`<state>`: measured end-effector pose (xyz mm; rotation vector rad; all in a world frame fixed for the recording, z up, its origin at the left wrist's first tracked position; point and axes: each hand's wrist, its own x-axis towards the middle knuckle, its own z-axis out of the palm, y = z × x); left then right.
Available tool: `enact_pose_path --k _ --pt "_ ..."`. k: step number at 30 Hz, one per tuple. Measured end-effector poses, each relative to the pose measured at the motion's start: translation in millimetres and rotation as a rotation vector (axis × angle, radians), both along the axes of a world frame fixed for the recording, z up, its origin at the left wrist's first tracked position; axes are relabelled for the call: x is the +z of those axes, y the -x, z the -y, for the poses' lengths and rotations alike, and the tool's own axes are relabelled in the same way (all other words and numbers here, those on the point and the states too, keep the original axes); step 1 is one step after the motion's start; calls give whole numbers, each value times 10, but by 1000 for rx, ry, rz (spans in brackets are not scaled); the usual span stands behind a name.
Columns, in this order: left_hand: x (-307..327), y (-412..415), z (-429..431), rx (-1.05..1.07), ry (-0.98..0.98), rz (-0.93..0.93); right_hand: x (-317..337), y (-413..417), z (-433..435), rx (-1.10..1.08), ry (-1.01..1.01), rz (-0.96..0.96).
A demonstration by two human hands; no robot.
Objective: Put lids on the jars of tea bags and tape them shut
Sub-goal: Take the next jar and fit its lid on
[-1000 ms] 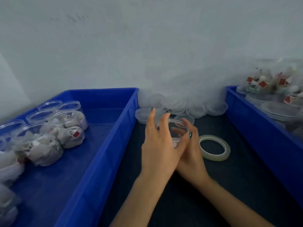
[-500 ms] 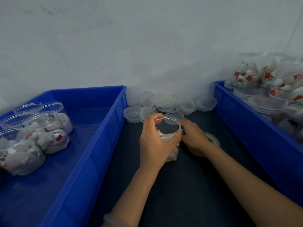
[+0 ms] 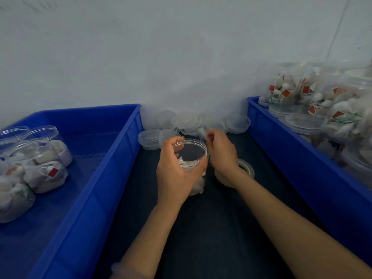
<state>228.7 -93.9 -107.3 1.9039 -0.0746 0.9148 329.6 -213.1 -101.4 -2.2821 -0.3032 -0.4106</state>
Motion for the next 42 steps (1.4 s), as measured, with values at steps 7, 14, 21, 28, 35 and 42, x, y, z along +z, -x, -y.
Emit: enact_pose_path --k 7,14,21,28,35,42 --pt "-14 5 -2 6 -1 -15 779 275 17 171 -780 -167" --pt "-11 38 10 -16 63 -57 716 585 -105 349 -461 -112" --pt "-50 49 -7 -81 40 22 445 582 -41 276 -448 -337" --pt "-54 66 -8 -164 68 52 -59 734 91 540 -727 -435" --pt "-21 106 -35 -232 102 46 -250 677 303 695 -405 -526" --pt "-2 121 7 -129 151 66 -354 751 175 574 -452 -312"
